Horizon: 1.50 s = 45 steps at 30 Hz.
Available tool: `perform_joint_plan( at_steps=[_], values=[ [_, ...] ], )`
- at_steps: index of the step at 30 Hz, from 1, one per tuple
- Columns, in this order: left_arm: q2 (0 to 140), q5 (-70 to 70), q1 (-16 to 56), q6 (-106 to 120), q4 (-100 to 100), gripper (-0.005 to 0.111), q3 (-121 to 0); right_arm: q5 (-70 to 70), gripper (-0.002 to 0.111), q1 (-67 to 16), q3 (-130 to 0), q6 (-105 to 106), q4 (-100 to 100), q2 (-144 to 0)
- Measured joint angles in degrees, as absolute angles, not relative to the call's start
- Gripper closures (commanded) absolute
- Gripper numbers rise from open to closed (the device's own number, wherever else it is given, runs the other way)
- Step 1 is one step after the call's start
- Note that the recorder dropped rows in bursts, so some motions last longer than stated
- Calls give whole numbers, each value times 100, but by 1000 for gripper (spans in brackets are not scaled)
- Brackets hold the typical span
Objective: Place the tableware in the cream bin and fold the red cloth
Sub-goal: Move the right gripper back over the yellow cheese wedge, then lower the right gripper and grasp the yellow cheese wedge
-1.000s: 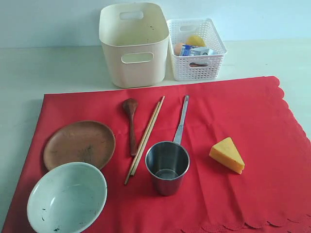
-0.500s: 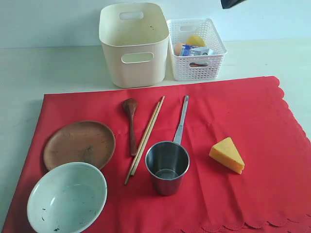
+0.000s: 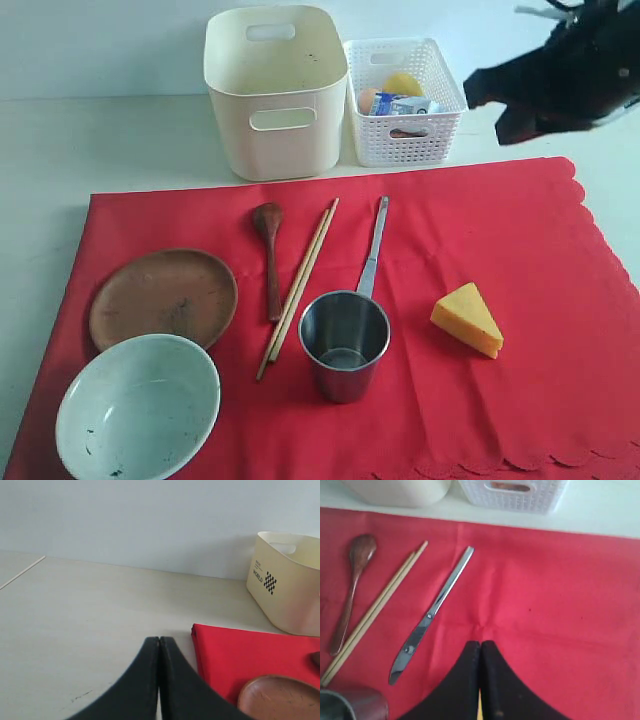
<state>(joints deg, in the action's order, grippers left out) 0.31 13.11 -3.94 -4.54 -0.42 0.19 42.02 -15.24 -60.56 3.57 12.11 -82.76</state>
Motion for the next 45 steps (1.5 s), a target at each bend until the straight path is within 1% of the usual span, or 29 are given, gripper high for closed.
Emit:
perform_joint_plan(
  at_steps=[6, 8, 9, 10, 11, 12, 14, 16, 18, 23, 31, 35, 40, 43, 45],
  values=[
    [31, 1311, -394, -454, -42, 105, 19, 4165, 108, -1524, -4627, 1636, 2501, -7849],
    [31, 1311, -394, -454, -42, 105, 19, 4155, 108, -1524, -4267, 1728, 2568, -7849],
    [31, 1311, -394, -454, -42, 105, 19, 4155, 103, -1524, -4185, 1741, 2572, -7846],
    [31, 1311, -394, -454, -42, 105, 19, 4155, 94, -1524, -4043, 1749, 2572, -7846],
    [31, 1311, -394, -454, -42, 105, 19, 4144, 88, -1524, -3996, 1762, 2572, -7846],
    [31, 1311, -394, -454, -42, 105, 19, 4144, 74, -1524, -3982, 1762, 2572, -7846],
    [31, 1311, -394, -454, -42, 105, 19, 4121, 53, -1524, -3983, 1762, 2572, -7846],
    [31, 1311, -394, -454, -42, 105, 19, 4107, 40, -1524, -3983, 1762, 2572, -7952],
    [31, 1311, -394, -454, -42, 105, 19, 4072, 36, -1524, -3983, 1853, 2572, -8181],
    [31, 1311, -394, -454, -42, 105, 19, 3990, 36, -1524, -4129, 1949, 2572, -9070],
    [31, 1311, -394, -454, -42, 105, 19, 3824, 36, -1559, -4726, 2043, 2428, -9907],
    [31, 1311, -394, -454, -42, 105, 19, 3469, 36, -2047, -4864, 1981, 1938, -10096],
    [31, 1311, -394, -454, -42, 105, 19, 3081, 37, -2129, -4876, 1366, 1251, -10399],
    [31, 1311, -394, -454, -42, 105, 19, 2988, 42, -2129, -4876, 1247, 1108, -10476],
    [31, 1311, -394, -454, -42, 105, 19, 2903, 50, -2129, -4876, 1223, 1096, -10484]
  ],
)
